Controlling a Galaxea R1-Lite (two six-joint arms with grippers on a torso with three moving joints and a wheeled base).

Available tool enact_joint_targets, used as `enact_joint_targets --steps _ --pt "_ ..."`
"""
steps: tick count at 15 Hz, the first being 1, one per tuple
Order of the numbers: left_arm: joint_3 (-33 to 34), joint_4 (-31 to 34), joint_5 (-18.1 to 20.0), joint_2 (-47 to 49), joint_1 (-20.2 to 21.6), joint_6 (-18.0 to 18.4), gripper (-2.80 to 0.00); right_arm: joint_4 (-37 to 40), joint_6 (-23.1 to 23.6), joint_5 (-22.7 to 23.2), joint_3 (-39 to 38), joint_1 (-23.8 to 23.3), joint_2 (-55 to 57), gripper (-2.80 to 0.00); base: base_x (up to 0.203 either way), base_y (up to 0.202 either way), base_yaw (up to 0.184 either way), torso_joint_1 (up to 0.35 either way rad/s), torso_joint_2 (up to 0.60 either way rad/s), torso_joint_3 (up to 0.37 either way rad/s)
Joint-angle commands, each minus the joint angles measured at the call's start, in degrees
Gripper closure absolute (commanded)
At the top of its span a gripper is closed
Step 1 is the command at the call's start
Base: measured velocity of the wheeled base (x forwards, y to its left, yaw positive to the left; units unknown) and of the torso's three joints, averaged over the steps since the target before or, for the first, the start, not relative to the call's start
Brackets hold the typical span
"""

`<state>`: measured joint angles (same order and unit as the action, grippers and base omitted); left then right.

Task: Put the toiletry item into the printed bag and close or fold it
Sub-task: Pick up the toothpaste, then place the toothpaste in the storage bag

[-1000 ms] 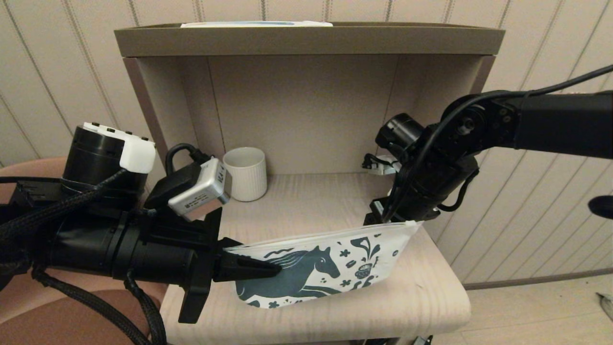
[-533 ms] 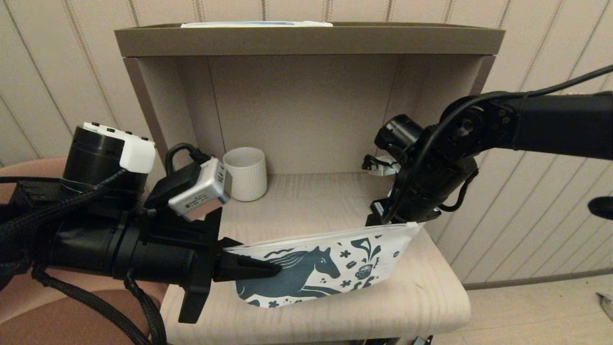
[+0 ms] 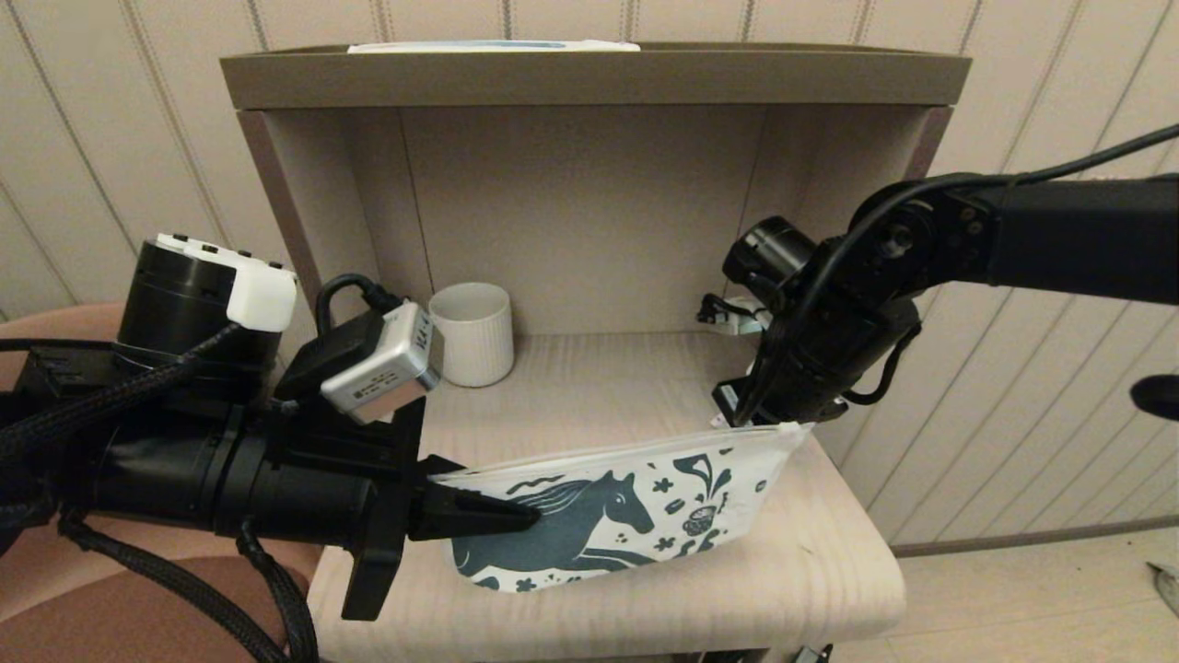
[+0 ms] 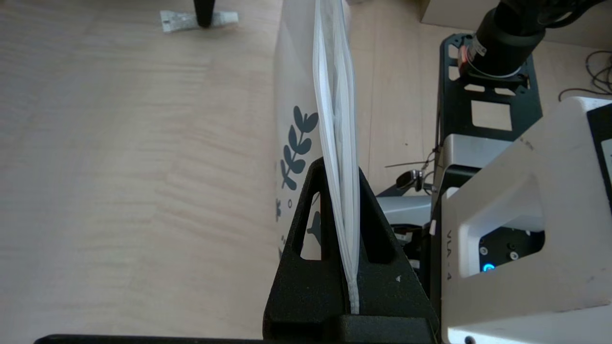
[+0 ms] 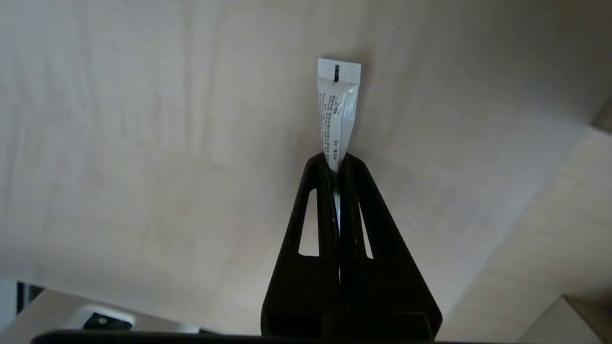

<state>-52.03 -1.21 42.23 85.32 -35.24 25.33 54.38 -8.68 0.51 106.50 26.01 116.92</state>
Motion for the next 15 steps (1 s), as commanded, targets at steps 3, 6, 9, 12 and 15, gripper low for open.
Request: enact_joint_targets --steps 3,6,9,12,15 --pt "0.1 0.0 0.2 0.0 0.0 0.2 0.0 0.3 -0.1 0.0 0.1 0.0 -0.5 0.0 0.0 0.0 0.0 0.0 0.0 0.0" --pt "0.6 -0.1 -0.2 0.6 0.0 0.9 0.0 0.3 -0.1 0.1 0.9 -0.2 -2.8 0.0 0.0 0.0 0.0 0.0 0.0 0.0" --pt "0.9 -0.1 -0.5 1.0 0.0 2.2 0.0 -0.9 0.1 0.1 1.6 -0.6 -7.7 0.0 0.0 0.0 0.0 0.0 0.0 0.0" --pt "1.0 -0.1 -2.8 1.3 -0.4 2.4 0.0 -1.9 0.3 0.9 1.6 0.2 -13.1 0.0 0.0 0.0 0.0 0.0 0.0 0.0" --pt "4.5 -7.3 -11.0 2.4 -3.2 4.1 0.0 -4.3 0.0 2.0 1.5 3.5 -16.8 0.0 0.0 0.0 0.0 0.0 0.0 0.0"
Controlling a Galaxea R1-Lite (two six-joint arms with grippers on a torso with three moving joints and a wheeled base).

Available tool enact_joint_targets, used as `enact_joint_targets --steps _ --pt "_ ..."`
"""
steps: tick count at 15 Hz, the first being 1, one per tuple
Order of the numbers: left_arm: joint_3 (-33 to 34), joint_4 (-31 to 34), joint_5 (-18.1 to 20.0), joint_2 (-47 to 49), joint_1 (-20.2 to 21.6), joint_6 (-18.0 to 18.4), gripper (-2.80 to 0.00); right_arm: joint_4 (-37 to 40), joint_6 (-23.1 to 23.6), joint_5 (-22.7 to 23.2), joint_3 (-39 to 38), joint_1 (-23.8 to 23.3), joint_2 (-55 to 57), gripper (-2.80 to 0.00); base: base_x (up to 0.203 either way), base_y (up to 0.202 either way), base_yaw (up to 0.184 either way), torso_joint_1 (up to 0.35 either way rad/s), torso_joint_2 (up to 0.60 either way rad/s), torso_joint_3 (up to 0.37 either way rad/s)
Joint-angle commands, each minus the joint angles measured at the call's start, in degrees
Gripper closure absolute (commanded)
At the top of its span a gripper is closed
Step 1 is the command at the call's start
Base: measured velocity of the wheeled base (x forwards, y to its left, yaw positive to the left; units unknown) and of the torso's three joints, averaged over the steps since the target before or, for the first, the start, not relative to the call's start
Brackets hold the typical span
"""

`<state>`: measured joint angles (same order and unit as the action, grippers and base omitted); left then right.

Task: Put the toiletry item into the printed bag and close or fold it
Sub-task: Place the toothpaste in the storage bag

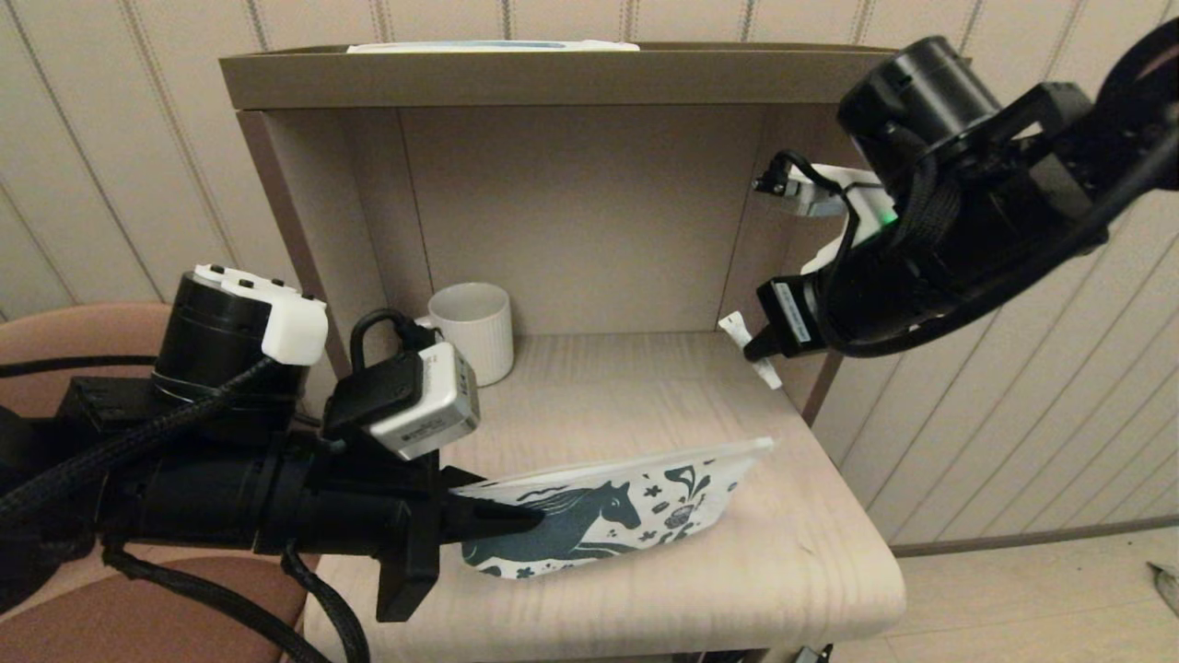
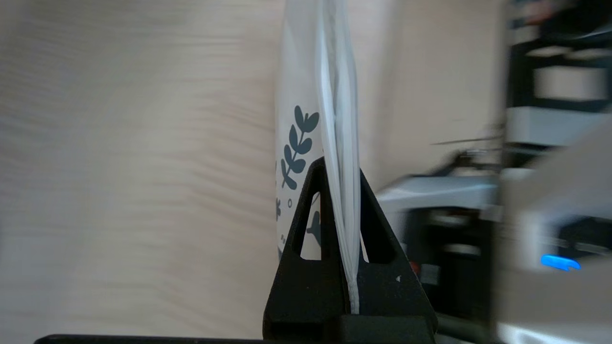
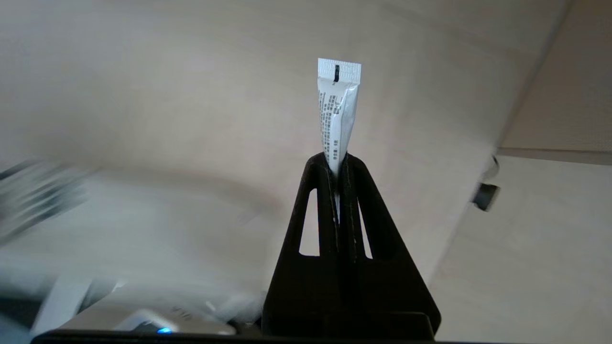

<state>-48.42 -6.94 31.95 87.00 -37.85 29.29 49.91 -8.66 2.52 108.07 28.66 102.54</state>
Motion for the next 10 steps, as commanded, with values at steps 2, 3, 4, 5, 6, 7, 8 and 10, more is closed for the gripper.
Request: enact_joint_targets --steps 2,3,4,5,6,7,8,10 --pt "4.3 -11.5 -5.8 2.3 -3.3 0.4 0.0 0.1 -0.8 0.2 -0.1 3.2 -3.5 0.0 0.0 0.0 0.0 0.0 0.0 0.0" --pt "5.5 -14.1 -8.7 2.8 -4.4 0.5 0.0 0.1 -2.0 0.2 -0.1 4.2 -4.0 0.0 0.0 0.0 0.0 0.0 0.0 0.0" --pt "5.7 -14.8 -10.2 2.9 -5.0 0.5 0.0 0.1 -3.0 0.3 -0.1 5.3 -4.3 0.0 0.0 0.0 0.0 0.0 0.0 0.0" --pt "5.7 -14.9 -10.6 2.9 -5.2 0.5 0.0 0.1 -3.9 0.9 -0.1 6.6 -4.6 0.0 0.0 0.0 0.0 0.0 0.0 0.0" --pt "5.7 -15.0 -11.1 2.9 -5.2 0.5 0.0 0.2 -5.8 2.5 -0.1 7.5 -5.0 0.0 0.0 0.0 0.0 0.0 0.0 0.0" --pt "5.9 -15.3 -11.8 2.9 -5.2 0.5 0.0 0.4 -6.8 3.7 -0.1 7.7 -5.4 0.0 0.0 0.0 0.0 0.0 0.0 0.0" --pt "6.0 -15.9 -12.5 2.9 -5.4 0.5 0.0 1.0 -8.8 5.7 -0.1 8.2 -5.9 0.0 0.0 0.0 0.0 0.0 0.0 0.0" --pt "6.2 -16.4 -12.6 2.9 -5.6 0.5 0.0 5.2 -11.4 7.9 -0.2 9.5 -6.3 0.0 0.0 0.0 0.0 0.0 0.0 0.0"
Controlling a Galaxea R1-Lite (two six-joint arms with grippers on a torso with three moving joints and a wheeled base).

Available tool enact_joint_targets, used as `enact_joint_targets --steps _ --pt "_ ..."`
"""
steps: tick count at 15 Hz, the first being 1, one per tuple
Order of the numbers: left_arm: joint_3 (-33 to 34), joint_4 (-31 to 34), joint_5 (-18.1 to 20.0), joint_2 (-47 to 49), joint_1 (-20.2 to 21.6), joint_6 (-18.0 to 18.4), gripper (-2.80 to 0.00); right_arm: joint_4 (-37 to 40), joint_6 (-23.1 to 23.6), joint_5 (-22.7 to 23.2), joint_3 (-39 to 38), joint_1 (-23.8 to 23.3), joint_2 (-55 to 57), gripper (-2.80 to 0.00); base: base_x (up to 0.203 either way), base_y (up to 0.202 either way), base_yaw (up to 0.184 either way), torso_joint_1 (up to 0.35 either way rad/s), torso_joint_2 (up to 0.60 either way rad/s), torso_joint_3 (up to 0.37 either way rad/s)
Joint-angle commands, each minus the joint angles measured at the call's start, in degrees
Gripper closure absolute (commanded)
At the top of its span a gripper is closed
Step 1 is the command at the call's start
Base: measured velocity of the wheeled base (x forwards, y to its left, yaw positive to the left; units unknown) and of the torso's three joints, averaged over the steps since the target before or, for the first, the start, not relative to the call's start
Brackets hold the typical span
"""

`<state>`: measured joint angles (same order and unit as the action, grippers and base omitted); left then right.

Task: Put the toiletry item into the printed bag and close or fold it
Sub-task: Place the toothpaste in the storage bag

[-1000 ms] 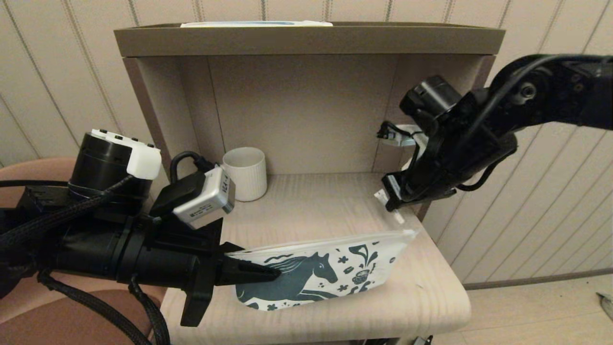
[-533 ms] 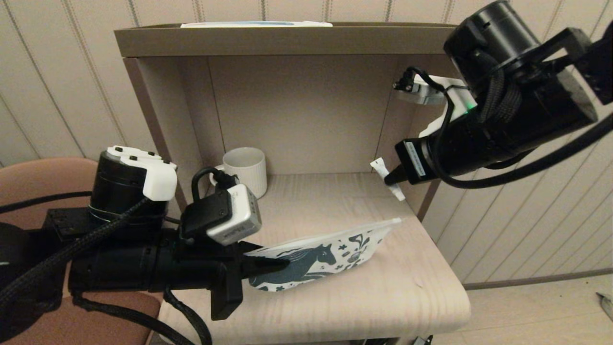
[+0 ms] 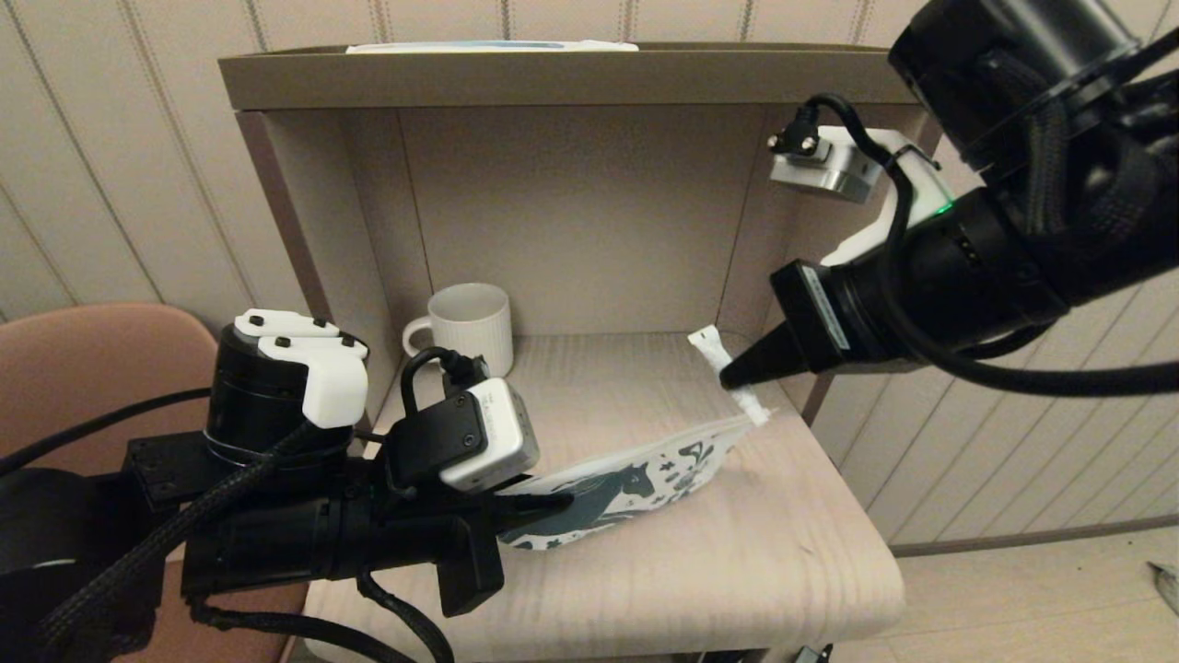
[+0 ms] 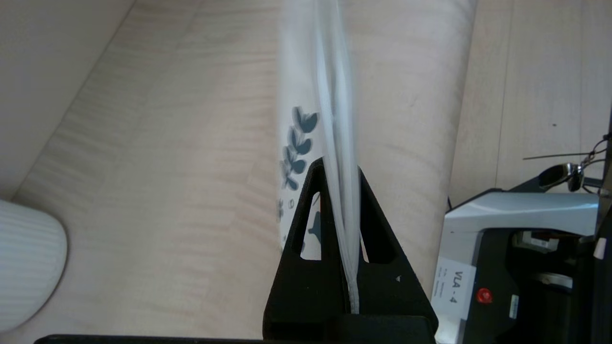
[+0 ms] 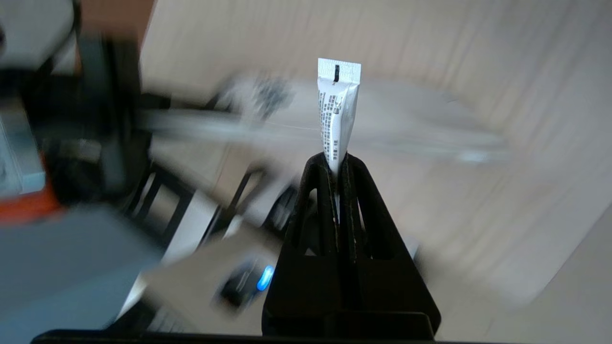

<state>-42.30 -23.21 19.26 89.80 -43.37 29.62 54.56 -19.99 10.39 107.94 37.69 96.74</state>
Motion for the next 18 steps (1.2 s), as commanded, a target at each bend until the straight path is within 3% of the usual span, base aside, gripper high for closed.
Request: enact_joint_targets --steps 1,4,12,18 --pt "0.1 -0.2 0.1 0.1 0.0 0.2 0.0 1.3 -0.6 0.6 -0.1 0.6 -0.5 0.0 0.0 0.0 0.0 0.0 0.0 0.0" --pt "0.1 -0.2 0.1 0.3 0.0 0.2 0.0 6.3 -1.5 6.8 -0.6 0.7 -0.2 0.0 0.0 0.0 0.0 0.0 0.0 0.0" --pt "0.4 -0.2 0.1 0.4 -0.4 0.2 0.0 7.2 0.6 6.8 -2.9 0.6 -1.3 0.0 0.0 0.0 0.0 0.0 0.0 0.0" --pt "0.5 -0.2 0.1 0.3 -0.4 0.2 0.0 15.2 2.1 7.6 -2.8 1.0 1.1 0.0 0.0 0.0 0.0 0.0 0.0 0.0"
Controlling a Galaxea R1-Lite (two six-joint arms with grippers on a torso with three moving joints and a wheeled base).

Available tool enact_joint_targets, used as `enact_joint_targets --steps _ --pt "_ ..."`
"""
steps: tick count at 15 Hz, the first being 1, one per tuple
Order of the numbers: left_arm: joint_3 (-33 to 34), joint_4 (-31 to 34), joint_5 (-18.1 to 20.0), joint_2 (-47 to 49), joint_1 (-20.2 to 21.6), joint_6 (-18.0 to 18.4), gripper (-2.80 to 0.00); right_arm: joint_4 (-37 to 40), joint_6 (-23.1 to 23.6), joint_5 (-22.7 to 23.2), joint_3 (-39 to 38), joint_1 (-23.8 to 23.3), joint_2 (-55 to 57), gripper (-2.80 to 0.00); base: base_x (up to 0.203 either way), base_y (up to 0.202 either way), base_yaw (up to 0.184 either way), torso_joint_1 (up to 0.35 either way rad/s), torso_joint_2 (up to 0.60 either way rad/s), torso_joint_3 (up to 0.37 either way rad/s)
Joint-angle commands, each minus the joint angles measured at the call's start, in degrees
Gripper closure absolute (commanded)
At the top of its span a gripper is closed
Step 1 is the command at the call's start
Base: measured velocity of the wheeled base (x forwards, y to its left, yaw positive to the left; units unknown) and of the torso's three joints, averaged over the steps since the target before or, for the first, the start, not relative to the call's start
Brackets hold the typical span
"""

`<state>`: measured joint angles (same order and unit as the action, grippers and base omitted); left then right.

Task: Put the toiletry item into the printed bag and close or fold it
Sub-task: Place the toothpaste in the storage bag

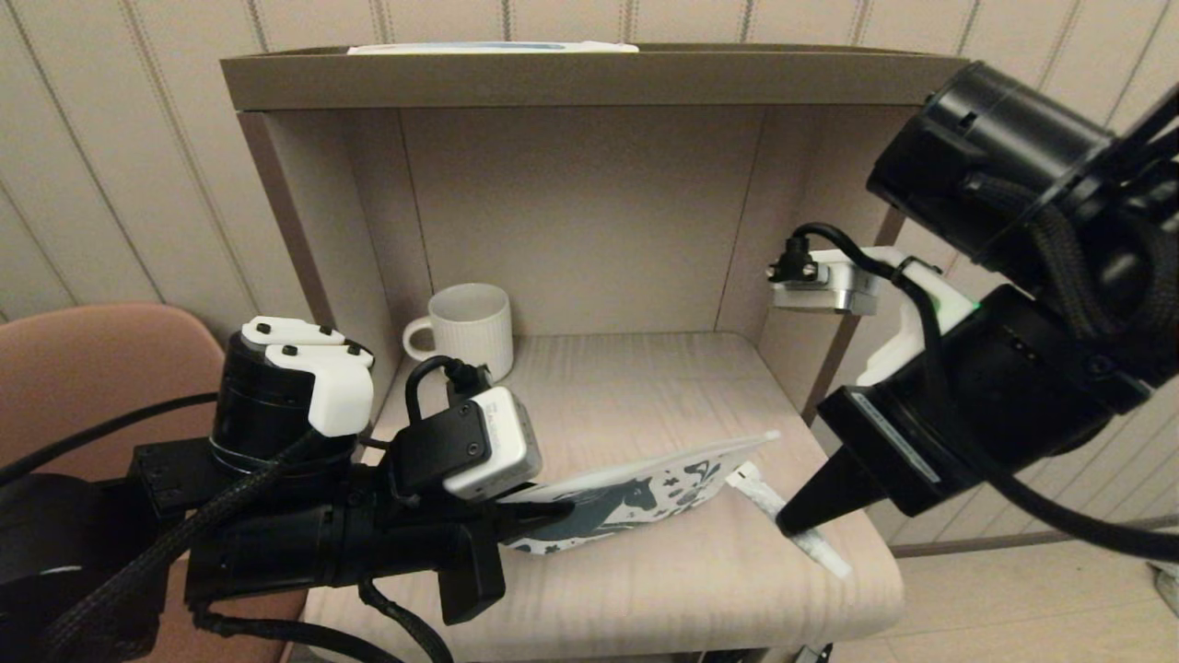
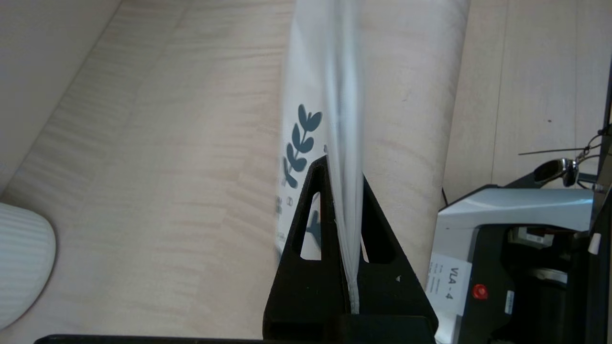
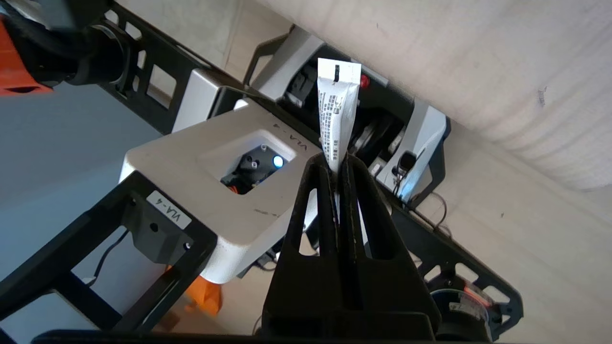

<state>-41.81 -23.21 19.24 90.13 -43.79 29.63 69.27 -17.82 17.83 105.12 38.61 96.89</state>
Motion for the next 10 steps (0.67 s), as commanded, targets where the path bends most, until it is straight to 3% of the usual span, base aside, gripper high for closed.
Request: enact_joint_targets --steps 1,10 --pt "0.0 -0.2 0.1 -0.1 0.0 0.2 0.0 0.5 -0.2 0.2 0.0 0.1 1.2 0.0 0.0 0.0 0.0 0.0 0.0 0.0" --pt "2.9 -8.7 -3.1 1.0 -2.8 1.1 0.0 0.2 0.0 0.2 3.2 -1.4 3.6 0.0 0.0 0.0 0.0 0.0 0.0 0.0"
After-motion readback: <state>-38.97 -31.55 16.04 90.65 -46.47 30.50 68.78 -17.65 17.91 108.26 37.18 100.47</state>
